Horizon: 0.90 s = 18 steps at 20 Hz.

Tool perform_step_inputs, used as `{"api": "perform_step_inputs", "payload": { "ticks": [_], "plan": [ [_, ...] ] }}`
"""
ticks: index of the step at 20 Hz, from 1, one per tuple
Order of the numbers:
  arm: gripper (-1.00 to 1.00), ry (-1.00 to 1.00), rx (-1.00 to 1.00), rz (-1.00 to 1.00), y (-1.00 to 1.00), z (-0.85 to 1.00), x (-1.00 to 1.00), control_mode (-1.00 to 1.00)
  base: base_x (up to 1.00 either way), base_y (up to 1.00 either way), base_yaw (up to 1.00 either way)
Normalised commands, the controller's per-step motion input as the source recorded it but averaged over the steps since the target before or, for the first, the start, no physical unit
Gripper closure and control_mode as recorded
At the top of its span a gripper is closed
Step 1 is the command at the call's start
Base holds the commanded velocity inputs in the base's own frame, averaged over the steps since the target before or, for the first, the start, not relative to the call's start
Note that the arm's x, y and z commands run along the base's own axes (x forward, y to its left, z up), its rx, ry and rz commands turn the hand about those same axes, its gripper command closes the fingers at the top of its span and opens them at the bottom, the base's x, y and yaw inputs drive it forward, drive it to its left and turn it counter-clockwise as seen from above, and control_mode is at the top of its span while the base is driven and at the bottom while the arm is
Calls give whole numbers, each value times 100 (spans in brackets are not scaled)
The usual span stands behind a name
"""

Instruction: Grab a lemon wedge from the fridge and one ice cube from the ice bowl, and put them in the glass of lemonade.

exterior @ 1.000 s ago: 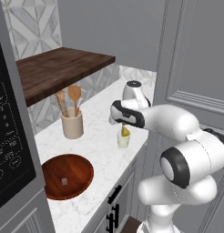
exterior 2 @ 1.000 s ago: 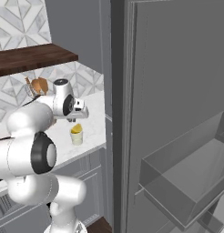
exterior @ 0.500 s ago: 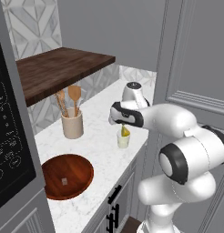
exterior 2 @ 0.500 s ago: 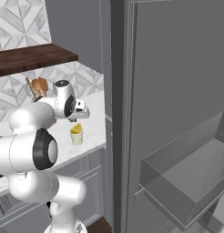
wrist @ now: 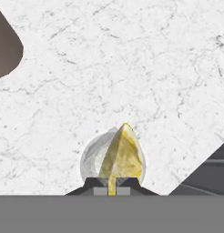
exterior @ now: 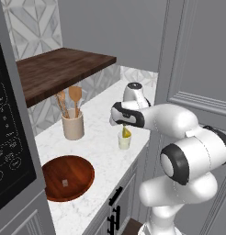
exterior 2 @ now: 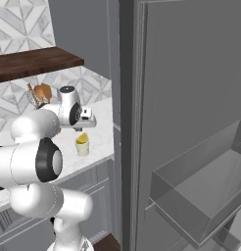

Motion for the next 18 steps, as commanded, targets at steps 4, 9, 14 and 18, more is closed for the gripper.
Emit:
{"api": "perform_step_inputs", "payload": {
  "ticks": [4, 9, 14, 18],
  "plan": [
    [100, 0, 0, 0, 0, -8, -7, -100, 0, 0, 0],
    [-100, 0, 0, 0, 0, -9, 0, -100, 0, 0, 0],
    [-100, 0, 0, 0, 0, -5, 0, -100, 0, 0, 0],
    [-100, 0, 0, 0, 0, 0, 0, -100, 0, 0, 0]
  ]
}}
